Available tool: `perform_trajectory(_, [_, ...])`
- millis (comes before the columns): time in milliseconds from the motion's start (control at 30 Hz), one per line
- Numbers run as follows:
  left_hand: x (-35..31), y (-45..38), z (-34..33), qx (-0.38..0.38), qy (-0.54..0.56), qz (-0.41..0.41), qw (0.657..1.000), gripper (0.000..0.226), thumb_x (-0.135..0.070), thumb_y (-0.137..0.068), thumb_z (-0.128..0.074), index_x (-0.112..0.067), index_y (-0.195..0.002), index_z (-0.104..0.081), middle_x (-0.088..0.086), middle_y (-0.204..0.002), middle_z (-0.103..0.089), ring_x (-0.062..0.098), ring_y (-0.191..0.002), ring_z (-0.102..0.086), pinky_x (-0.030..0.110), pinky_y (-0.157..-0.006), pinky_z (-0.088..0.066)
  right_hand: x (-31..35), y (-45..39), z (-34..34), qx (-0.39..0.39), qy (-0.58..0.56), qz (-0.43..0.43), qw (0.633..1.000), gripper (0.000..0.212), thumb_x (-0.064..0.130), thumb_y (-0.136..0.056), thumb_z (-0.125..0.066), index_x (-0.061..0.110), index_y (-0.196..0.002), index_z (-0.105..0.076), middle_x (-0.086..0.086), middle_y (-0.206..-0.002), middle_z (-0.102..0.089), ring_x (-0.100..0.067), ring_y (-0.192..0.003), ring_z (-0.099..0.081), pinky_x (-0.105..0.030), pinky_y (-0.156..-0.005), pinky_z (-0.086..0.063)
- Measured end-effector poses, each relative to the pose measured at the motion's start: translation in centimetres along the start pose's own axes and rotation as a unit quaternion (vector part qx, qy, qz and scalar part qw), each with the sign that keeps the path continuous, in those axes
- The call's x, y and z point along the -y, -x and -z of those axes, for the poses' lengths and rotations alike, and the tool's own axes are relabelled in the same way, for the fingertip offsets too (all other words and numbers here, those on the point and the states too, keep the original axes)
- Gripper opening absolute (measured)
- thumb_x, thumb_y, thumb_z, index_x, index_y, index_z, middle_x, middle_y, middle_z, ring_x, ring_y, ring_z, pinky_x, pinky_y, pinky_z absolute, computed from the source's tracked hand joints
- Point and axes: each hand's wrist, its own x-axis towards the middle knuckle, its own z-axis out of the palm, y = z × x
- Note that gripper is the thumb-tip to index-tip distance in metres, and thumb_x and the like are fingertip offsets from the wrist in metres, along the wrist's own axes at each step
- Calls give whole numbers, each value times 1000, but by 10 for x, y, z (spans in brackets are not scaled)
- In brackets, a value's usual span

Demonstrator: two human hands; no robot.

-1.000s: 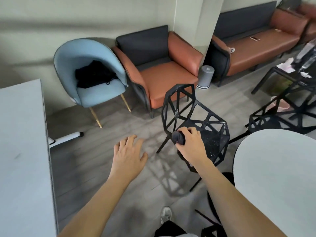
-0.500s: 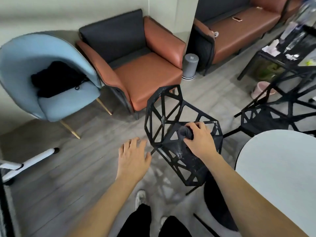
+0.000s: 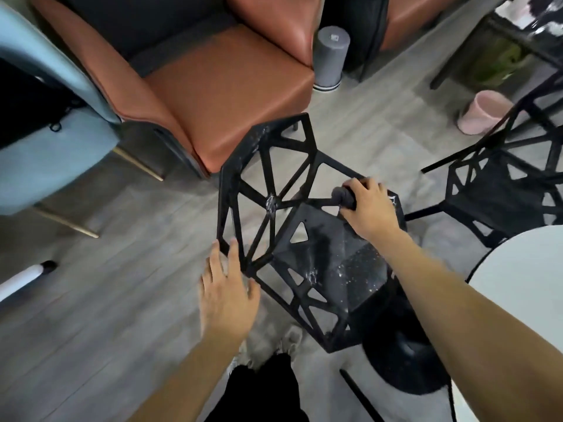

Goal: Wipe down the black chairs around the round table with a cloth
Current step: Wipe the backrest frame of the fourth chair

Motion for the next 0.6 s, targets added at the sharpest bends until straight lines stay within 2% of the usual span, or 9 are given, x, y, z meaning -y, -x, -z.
perform_trajectory(100, [-7, -9, -25, -24, 95, 39, 994, 94, -27, -94, -60, -15, -160, 5, 13, -167, -1, 34, -144, -33, 44, -116, -34, -32, -57, -29, 3, 20, -5, 1000, 42, 27, -84, -69, 21, -123, -53, -15, -120, -51, -42, -112, -46, -54, -88, -48])
perform_trajectory(167, [-11, -13, -39, -36, 150, 54, 987, 98, -25, -95, -58, -20, -158, 18, 6, -168, 12, 31, -149, -27, 44, -117, -37, -49, -92, -48, 14, 39, -7, 999, 45, 30, -84, -64, 20, -125, -50, -18, -121, -52, -45, -111, -46, -57, -91, -46])
perform_trajectory(267, [-16, -22, -54, -67, 194, 75, 976, 104, -23, -95, -57, -29, -154, 27, -5, -164, 28, 29, -155, -9, 52, -113, -41, -72, -138, -78, 32, 74, -21, 997, 56, 33, -86, -62, 25, -139, -43, -17, -132, -49, -47, -120, -43, -57, -97, -44])
perform_trajectory(367, [-25, -29, -59, -85, 207, 77, 972, 109, -20, -94, -60, -29, -153, 30, -6, -161, 35, 25, -155, 5, 53, -118, -33, -94, -170, -99, 80, 107, -56, 990, 61, 28, -91, -60, 31, -146, -35, -13, -142, -42, -46, -127, -39, -56, -98, -40])
perform_trajectory(467, [-28, -38, -63, -93, 212, 81, 970, 111, -22, -93, -62, -29, -152, 32, -6, -160, 37, 17, -153, 17, 50, -123, -22, -106, -193, -117, 151, 110, -69, 980, 53, 29, -91, -53, 29, -142, -36, -18, -129, -48, -45, -118, -48, -51, -103, -38])
perform_trajectory(533, [-27, -48, -64, -91, 216, 84, 968, 112, -23, -93, -63, -31, -152, 32, -5, -160, 36, 13, -151, 22, 45, -125, -14, -111, -200, -130, 149, 82, -77, 982, 50, 28, -94, -53, 26, -141, -37, -19, -124, -50, -45, -111, -52, -49, -104, -38])
perform_trajectory(600, [-31, -66, -65, -93, 219, 87, 967, 112, -23, -92, -63, -30, -152, 31, -2, -162, 34, 8, -147, 28, 41, -125, -7, -120, -204, -136, 110, 68, -94, 987, 46, 30, -96, -54, 25, -139, -37, -19, -123, -50, -47, -111, -50, -52, -99, -43])
